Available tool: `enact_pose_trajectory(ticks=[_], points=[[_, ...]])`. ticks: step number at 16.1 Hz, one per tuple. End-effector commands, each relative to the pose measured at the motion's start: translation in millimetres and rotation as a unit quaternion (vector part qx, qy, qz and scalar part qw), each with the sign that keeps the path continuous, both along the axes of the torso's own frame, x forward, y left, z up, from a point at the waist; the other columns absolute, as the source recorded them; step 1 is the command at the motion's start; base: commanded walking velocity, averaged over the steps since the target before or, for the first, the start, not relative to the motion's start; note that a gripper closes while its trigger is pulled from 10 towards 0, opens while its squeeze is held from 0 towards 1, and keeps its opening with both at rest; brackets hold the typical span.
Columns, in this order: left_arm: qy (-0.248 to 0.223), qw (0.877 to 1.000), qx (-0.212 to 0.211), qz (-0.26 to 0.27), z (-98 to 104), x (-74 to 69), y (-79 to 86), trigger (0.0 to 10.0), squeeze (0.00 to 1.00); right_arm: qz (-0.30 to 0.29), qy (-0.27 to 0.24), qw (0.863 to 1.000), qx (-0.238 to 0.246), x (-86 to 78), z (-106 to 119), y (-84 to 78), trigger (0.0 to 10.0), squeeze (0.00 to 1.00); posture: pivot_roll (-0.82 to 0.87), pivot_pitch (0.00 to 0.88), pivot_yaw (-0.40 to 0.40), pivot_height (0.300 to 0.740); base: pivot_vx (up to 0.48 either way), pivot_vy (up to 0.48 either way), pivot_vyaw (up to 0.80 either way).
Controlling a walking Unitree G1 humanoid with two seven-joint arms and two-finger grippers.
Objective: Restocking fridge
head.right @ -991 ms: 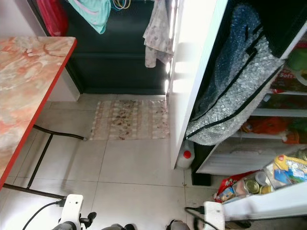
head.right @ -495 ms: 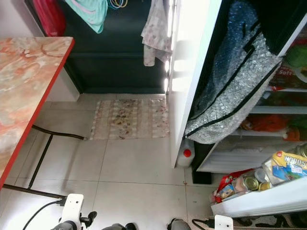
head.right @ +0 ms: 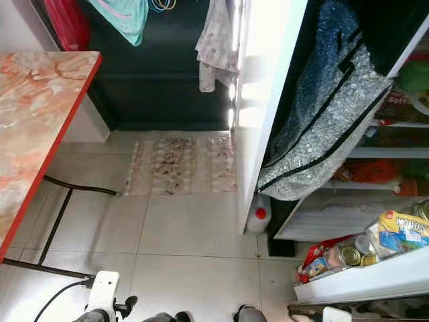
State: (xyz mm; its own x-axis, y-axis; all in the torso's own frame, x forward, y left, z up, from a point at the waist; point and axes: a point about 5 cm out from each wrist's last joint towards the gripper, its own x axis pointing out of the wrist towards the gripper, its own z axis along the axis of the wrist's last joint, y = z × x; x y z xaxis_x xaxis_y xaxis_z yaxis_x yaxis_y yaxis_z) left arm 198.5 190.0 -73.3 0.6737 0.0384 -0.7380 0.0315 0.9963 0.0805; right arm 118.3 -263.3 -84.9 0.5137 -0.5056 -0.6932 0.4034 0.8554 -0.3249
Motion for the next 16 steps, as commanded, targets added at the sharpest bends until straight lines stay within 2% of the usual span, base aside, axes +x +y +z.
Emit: enact_pose_trajectory(ticks=[1,2,4,7,9,10,11,13,14,15,16], points=[[0.016,1.0,0.008,-0.001,-4.4,-8.6,2.7,10.0,0.0,-0.007,-0.018,1.0,0.006,-1.0,1.7,-3.1,10.0,0.0,-0.09,0.2,0.07,0.74,0.0,0.0,0.0],[0.015,1.0,0.009,-0.001,-4.4,-8.6,2.7,10.0,0.0,0.033,-0.05,0.998,0.016,13.1,6.2,3.0,10.0,0.0,-0.09,0.198,0.07,0.74,0.0,0.0,0.0],[0.015,1.0,0.01,-0.001,-4.1,-8.1,2.9,10.0,0.0,0.085,-0.072,0.994,-0.001,27.5,13.4,4.9,10.0,0.0,-0.09,0.197,0.07,0.74,0.0,0.0,0.0],[0.015,1.0,0.011,-0.002,-3.9,-7.7,3.1,10.0,0.0,0.108,-0.106,0.988,-0.001,42.3,22.2,3.3,10.0,0.0,-0.09,0.198,0.072,0.74,0.0,0.0,0.0],[0.015,1.0,0.012,-0.002,-3.9,-7.8,3.6,10.0,0.0,0.15,-0.163,0.975,0.006,67.1,35.5,13.3,10.0,0.0,-0.09,0.197,0.075,0.74,0.0,0.0,0.0],[0.015,1.0,0.013,-0.002,-3.9,-7.7,3.6,10.0,0.0,0.152,-0.175,0.973,0.006,71.1,38.2,14.5,10.0,0.0,-0.09,0.197,0.075,0.74,0.0,0.0,0.0],[0.015,1.0,0.013,-0.003,-3.8,-7.5,3.5,10.0,0.0,0.162,-0.21,0.964,0.009,86.9,48.3,19.3,10.0,0.0,-0.09,0.197,0.077,0.74,0.0,0.0,0.0],[0.016,1.0,0.014,-0.007,-3.7,-7.0,2.5,10.0,0.0,0.22,-0.262,0.94,-0.002,119.8,71.2,32.5,10.0,0.0,-0.09,0.194,0.077,0.74,0.0,0.0,0.0],[0.016,1.0,0.013,-0.009,-3.9,-7.0,1.4,10.0,0.0,0.232,-0.281,0.931,-0.004,130.1,80.0,35.9,10.0,0.0,-0.09,0.194,0.077,0.74,0.0,0.0,0.0],[0.015,1.0,0.012,-0.009,-3.8,-6.6,0.1,10.0,0.0,0.249,-0.32,0.914,-0.007,147.6,97.5,41.5,10.0,0.0,-0.09,0.191,0.074,0.74,0.0,0.0,0.0],[0.015,1.0,0.011,-0.009,-3.8,-6.3,-0.4,10.0,0.0,0.255,-0.328,0.91,-0.008,152.5,102.2,43.4,10.0,0.0,-0.09,0.192,0.076,0.74,0.0,0.0,0.0]])
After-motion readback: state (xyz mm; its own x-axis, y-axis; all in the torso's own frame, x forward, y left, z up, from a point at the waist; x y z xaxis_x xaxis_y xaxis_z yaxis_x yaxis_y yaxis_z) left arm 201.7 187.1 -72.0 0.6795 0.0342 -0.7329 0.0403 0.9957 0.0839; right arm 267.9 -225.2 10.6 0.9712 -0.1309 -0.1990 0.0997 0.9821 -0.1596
